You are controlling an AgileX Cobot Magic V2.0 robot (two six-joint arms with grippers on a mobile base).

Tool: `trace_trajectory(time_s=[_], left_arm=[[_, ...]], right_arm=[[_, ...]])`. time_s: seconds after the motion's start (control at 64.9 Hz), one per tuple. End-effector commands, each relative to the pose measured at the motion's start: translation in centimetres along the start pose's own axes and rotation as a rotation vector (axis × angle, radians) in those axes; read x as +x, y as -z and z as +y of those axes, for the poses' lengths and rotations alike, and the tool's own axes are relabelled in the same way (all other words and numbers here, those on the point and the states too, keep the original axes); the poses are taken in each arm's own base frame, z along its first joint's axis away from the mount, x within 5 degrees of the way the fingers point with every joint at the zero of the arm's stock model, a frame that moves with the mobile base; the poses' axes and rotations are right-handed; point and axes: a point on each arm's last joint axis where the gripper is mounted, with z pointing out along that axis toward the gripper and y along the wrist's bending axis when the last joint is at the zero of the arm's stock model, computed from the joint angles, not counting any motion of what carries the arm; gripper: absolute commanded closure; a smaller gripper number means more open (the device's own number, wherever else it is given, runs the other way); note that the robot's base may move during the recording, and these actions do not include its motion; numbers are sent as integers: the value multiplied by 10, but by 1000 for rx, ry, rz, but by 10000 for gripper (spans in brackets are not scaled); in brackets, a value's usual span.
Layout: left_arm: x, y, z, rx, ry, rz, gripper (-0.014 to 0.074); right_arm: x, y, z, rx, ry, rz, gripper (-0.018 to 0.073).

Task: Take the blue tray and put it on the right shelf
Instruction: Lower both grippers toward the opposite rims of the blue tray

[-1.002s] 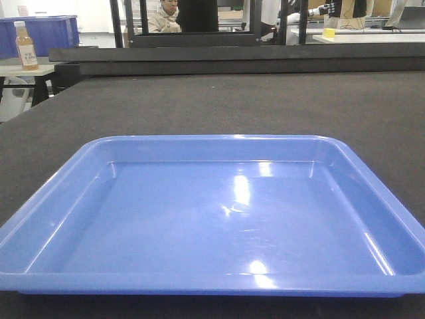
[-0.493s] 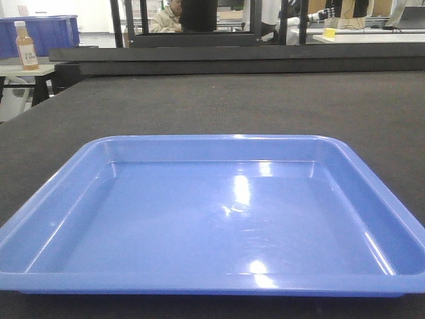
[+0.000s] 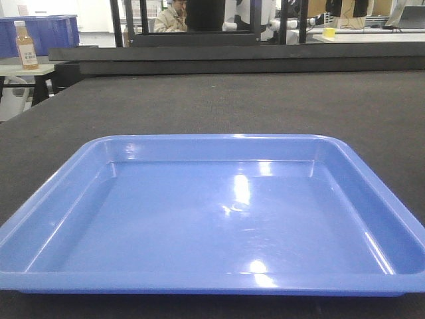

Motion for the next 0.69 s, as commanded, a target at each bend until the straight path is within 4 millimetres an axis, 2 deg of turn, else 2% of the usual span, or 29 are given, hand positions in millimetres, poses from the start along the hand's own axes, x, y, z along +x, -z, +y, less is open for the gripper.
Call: trace_trajectory(time_s=[0.0,0.123,0.293,0.432,0.524,0.678], left_arm=[[-16,-3,-4,44,43,-44,645],[-24,-23,-8,108,122,5,640],[-26,-46,-18,132,124,81,638],[-28,-60,-33,156,120,88,638],[-28,-70,-44,154,121,96,638],[-29,-89,-62,86,84,184,638]], right_arm=[[-12,3,4,-36,-12,-41,505],[-20,-10,8,-81,-49,-29,505],[-14,-43,24,-165,-60,250,505],[-19,-59,42,-213,-74,266,505],[-19,-72,49,-176,-137,306,505],[-18,-96,61,-30,-139,315,504]])
